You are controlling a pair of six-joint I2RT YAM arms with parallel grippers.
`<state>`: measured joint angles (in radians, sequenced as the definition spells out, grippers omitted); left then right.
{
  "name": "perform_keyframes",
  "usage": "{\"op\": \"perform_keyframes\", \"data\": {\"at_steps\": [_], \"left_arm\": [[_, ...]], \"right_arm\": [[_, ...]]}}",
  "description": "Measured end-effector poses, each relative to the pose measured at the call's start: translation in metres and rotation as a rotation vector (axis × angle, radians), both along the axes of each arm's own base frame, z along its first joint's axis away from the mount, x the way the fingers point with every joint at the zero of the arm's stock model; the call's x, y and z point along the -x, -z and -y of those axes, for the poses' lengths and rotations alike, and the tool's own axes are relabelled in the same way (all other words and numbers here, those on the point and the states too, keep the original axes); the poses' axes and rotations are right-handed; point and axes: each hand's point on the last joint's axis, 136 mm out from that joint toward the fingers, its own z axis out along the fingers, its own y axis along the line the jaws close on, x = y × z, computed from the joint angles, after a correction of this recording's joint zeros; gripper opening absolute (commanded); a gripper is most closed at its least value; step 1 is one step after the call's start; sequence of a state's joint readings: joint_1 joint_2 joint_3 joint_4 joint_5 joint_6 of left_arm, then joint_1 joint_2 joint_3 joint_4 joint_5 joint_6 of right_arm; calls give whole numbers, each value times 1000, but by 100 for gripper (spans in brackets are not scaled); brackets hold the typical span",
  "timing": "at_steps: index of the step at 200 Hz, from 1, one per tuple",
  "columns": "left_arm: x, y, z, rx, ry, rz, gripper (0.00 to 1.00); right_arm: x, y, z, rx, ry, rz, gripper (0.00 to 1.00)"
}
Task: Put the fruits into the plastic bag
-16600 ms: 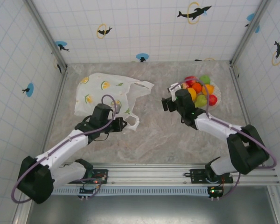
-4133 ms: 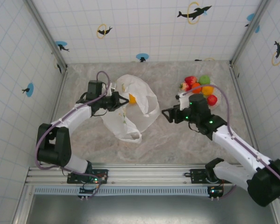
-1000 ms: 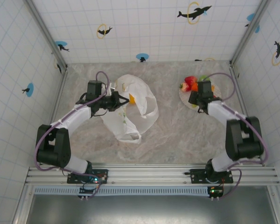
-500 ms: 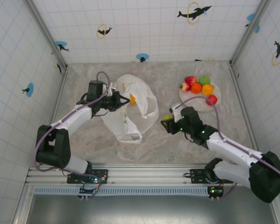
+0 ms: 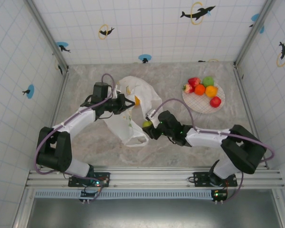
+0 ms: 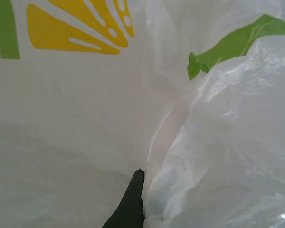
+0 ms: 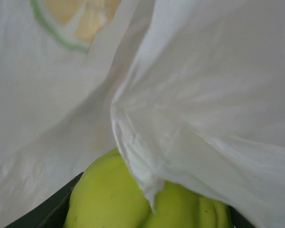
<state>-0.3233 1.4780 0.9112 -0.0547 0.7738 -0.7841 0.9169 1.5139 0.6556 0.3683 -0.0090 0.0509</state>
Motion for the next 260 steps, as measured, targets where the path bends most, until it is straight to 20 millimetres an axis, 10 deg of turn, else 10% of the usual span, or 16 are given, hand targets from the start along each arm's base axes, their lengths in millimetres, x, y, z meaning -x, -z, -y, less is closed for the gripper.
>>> {"op": "perform_keyframes", "data": {"at_steps": [96,137,172,260], "left_arm": [[10,-14,28,42,85,24,0],[11,-12,31,57,98,8,0],[5,-13,35,66,103,13,0],[-2,-27,40,91,115,50,0]], "right_arm": [[-72,-12,20,-249,567,-86,52],[-85,13,20,-352,681,-294,55],[-96,36,4,-389,689,-458,64],[-90,10,-44,-482,524,-617,87]]}}
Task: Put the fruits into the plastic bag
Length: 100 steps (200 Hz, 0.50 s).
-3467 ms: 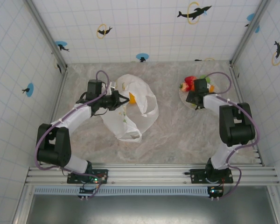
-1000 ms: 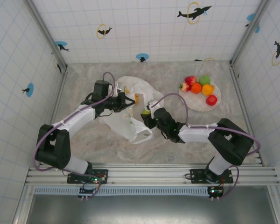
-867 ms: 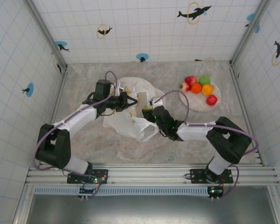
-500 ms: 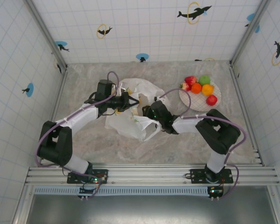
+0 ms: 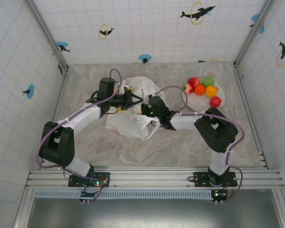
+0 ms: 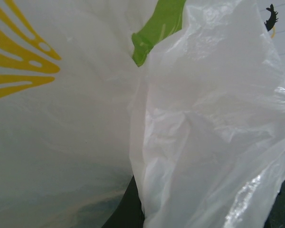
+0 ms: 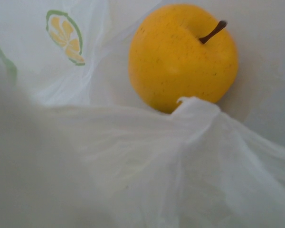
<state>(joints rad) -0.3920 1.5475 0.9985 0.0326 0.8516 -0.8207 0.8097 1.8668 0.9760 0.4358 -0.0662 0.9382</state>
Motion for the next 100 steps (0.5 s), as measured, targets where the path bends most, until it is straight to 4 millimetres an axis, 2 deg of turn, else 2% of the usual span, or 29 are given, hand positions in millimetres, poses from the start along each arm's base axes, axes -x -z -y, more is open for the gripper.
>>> {"op": "perform_keyframes", "data": {"at_steps": [52,100], "left_arm": [[0,0,0,-2,4,6,0],[-3,7,-7,-37,-16,1,0]], "right_arm": [[4,-2,1,-8,-41,-9,82],[23,-12,35,135,-109,61,81]]}}
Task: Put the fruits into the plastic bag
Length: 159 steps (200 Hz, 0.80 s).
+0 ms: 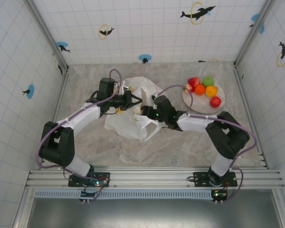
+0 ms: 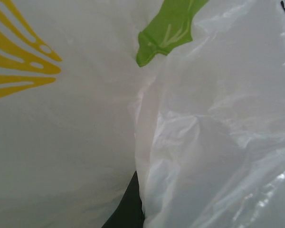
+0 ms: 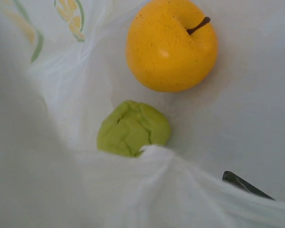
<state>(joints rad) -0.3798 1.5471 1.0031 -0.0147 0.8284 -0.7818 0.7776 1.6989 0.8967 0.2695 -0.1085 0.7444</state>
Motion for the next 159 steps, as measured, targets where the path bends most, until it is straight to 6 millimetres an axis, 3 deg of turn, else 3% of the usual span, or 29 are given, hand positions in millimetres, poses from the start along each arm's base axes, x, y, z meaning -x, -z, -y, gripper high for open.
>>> {"op": "perform_keyframes", "data": {"at_steps": [69,128,159], "left_arm": [[-17,10,-30,-42,-77,1,0],[-16,12,-32,-50,-81,-4,0],[-17,12,-32,-52,-83,-3,0]], "right_arm": [[28,-27,62,122,-151,109,81],[37,-90,97,27,-231,243,81],[35,-110,121,26,-202,296,82]]}}
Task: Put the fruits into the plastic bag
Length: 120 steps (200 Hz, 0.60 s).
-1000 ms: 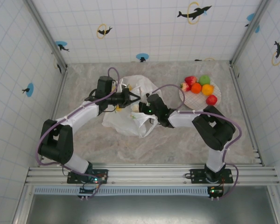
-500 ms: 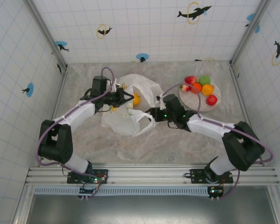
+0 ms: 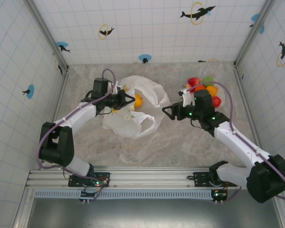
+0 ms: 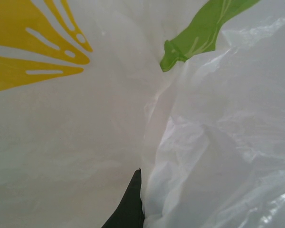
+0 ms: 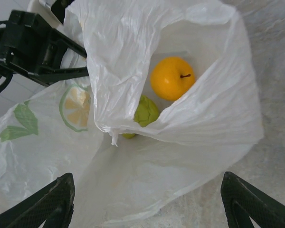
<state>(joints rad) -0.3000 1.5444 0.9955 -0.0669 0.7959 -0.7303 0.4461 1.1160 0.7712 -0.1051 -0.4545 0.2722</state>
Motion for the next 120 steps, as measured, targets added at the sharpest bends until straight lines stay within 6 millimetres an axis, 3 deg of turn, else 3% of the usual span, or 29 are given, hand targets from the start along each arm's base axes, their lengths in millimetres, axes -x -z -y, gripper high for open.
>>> {"op": "perform_keyframes", "data": {"at_steps": [19,36,66,91,120], "left_arm": [[0,0,0,0,0,0,0],[0,0,0,0,0,0,0],[0,0,0,0,-1,-1,0],[0,0,0,1,-2,-3,0],[0,0,0,2,-3,-5,0]], "right_arm": [[-5,0,17,32,51,4,85],[-23,3,45,101,179,2,88],[-67,10,131,248,548,-5,91],[-84,33,200,356,796,-61,92],[-93,67,246,453,940,-145,93]]}}
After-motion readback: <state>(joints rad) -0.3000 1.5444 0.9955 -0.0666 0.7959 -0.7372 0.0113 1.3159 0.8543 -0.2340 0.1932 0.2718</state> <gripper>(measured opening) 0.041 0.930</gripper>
